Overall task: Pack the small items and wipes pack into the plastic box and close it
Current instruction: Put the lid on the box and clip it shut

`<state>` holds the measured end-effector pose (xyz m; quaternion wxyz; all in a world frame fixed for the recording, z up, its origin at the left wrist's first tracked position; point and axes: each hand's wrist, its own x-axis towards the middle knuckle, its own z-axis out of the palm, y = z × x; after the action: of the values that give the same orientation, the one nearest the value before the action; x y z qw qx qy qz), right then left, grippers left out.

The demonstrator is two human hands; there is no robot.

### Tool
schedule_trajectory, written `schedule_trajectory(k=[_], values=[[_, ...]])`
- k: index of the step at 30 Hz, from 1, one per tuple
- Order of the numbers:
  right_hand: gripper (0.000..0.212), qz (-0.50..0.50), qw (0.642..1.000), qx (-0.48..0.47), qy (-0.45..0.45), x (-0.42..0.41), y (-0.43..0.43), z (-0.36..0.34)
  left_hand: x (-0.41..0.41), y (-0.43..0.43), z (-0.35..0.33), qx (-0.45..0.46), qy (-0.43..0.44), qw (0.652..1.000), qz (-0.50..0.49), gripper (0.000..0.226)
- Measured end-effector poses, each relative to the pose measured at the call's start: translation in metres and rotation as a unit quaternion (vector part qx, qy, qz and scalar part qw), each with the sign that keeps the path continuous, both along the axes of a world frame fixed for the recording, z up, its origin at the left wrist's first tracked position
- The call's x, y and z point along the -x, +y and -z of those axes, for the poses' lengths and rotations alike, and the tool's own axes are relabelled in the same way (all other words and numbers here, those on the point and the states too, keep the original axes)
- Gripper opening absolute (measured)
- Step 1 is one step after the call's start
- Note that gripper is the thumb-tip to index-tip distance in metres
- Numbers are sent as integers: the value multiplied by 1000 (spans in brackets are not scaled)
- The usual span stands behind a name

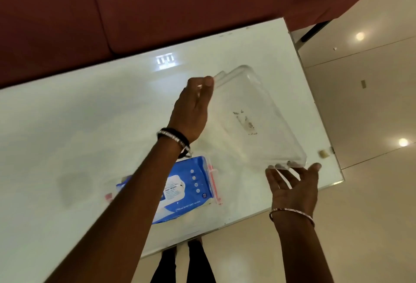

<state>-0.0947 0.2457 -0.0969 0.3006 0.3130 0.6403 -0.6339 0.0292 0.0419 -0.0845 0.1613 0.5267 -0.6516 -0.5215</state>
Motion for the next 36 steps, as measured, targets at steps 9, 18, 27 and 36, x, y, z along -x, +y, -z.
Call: schedule_trajectory(k=[9, 18, 27, 36], values=[[17, -203, 972, 5, 115, -30, -17, -23, -119, 39, -28, -162, 193, 958, -136, 33], [46, -398, 886, 49, 232, -82, -16, -21, -227, 92, -25, -176, 181, 958, -137, 60], [38, -486, 805, -75, 332, -133, 10, -2, -253, 134, -14, -121, 34, 982, -142, 60], [38, -510, 775, -102, 359, -147, 12, 19, -261, 144, 1, -120, 0, 980, -160, 66]])
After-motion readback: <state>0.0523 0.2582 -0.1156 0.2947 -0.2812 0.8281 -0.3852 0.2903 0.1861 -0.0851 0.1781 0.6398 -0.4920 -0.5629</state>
